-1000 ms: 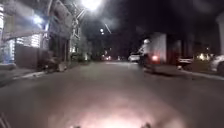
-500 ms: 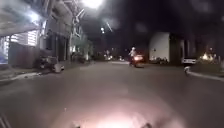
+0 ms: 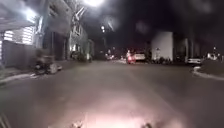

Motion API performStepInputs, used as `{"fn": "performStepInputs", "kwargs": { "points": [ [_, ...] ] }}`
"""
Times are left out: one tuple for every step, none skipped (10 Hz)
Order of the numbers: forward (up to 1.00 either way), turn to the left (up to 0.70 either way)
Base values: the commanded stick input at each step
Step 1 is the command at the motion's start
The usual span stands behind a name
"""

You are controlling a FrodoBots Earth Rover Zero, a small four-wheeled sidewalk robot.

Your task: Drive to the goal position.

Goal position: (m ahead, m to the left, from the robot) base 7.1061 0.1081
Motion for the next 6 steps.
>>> {"fn": "performStepInputs", "kwargs": {
  "points": [
    [1.0,0.0],
    [1.0,0.0],
    [1.0,0.0],
    [1.0,0.0],
    [1.0,0.0],
    [1.0,0.0]
  ]
}}
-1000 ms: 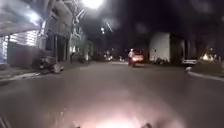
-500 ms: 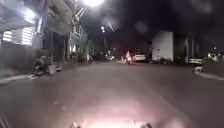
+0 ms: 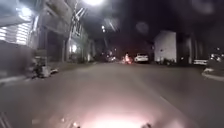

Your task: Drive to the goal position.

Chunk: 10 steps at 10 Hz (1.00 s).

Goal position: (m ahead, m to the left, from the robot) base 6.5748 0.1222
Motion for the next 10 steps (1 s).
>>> {"fn": "performStepInputs", "kwargs": {
  "points": [
    [1.0,0.0],
    [1.0,0.0],
    [1.0,0.0],
    [1.0,0.0],
    [1.0,0.0],
    [1.0,0.0],
    [1.0,0.0],
    [1.0,0.0],
    [1.0,0.0],
    [1.0,0.0]
  ]
}}
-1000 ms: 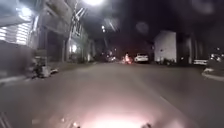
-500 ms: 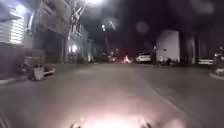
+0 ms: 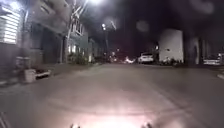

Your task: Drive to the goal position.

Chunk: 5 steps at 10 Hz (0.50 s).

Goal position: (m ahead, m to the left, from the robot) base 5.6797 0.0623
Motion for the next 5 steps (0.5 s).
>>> {"fn": "performStepInputs", "kwargs": {
  "points": [
    [1.0,0.0],
    [1.0,0.0],
    [1.0,0.0],
    [1.0,0.0],
    [1.0,0.0]
  ]
}}
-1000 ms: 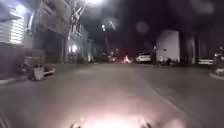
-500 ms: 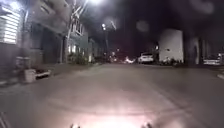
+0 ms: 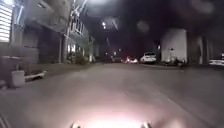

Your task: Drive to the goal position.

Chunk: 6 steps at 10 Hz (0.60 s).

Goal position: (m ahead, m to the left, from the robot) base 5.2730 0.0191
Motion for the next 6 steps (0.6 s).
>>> {"fn": "performStepInputs", "kwargs": {
  "points": [
    [1.0,0.0],
    [1.0,0.0],
    [1.0,0.0],
    [1.0,0.0],
    [1.0,0.0],
    [1.0,0.0]
  ]
}}
